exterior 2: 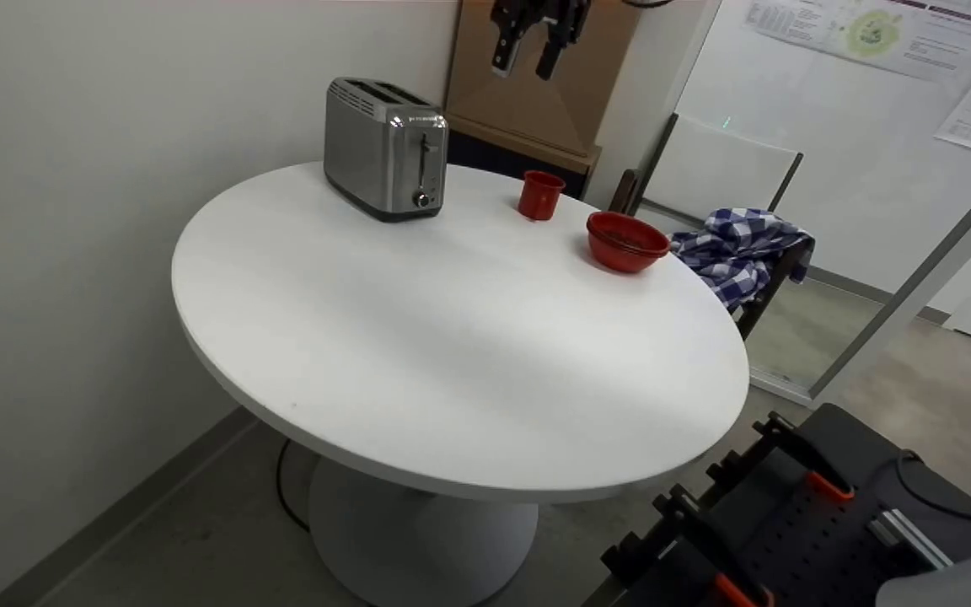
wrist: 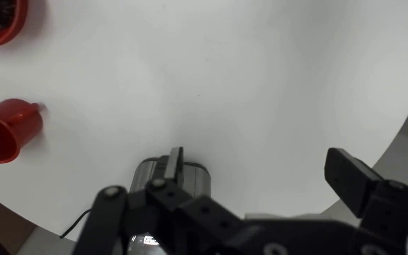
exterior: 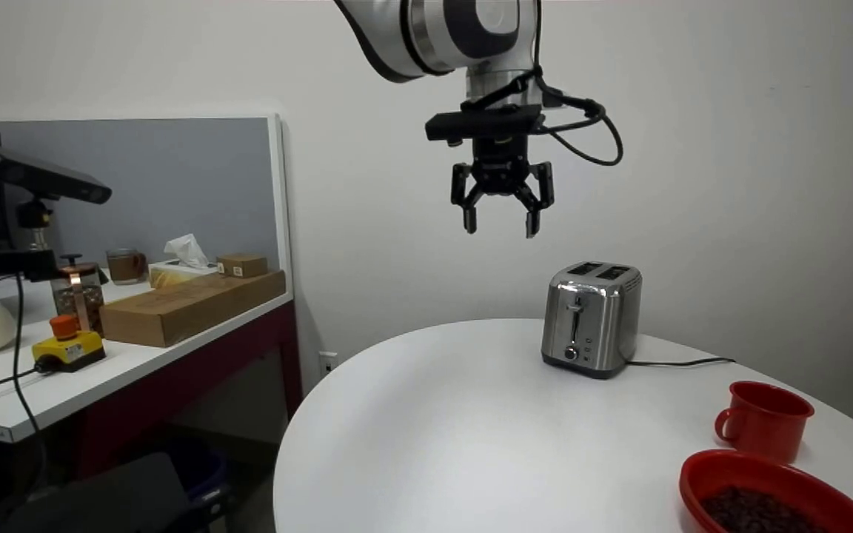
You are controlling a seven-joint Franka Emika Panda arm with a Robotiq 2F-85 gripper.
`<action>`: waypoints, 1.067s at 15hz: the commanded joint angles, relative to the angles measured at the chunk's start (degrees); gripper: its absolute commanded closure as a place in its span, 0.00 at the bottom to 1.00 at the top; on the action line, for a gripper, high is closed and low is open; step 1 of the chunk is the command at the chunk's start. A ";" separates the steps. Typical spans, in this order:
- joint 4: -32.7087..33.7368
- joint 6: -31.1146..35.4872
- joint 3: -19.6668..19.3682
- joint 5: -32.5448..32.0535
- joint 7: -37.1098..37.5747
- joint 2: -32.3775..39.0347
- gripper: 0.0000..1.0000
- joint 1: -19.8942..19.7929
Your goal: Push down the switch of the toaster
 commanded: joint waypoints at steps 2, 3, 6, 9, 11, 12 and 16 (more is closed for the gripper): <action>11.91 -0.21 -0.22 -3.66 -1.41 11.30 0.00 -1.07; 13.87 -0.12 -0.31 -4.64 -1.03 13.24 0.00 -1.17; 19.62 1.34 -0.57 -6.95 -0.60 18.97 0.04 -1.28; 24.16 5.53 -0.67 -7.74 0.16 23.57 0.31 -1.23; 26.60 9.19 -0.50 -7.38 0.57 26.16 0.45 -1.20; 27.75 11.76 -0.30 -7.07 0.52 27.58 0.52 -1.27; 30.70 20.01 -0.89 -7.63 1.69 32.03 0.83 -0.63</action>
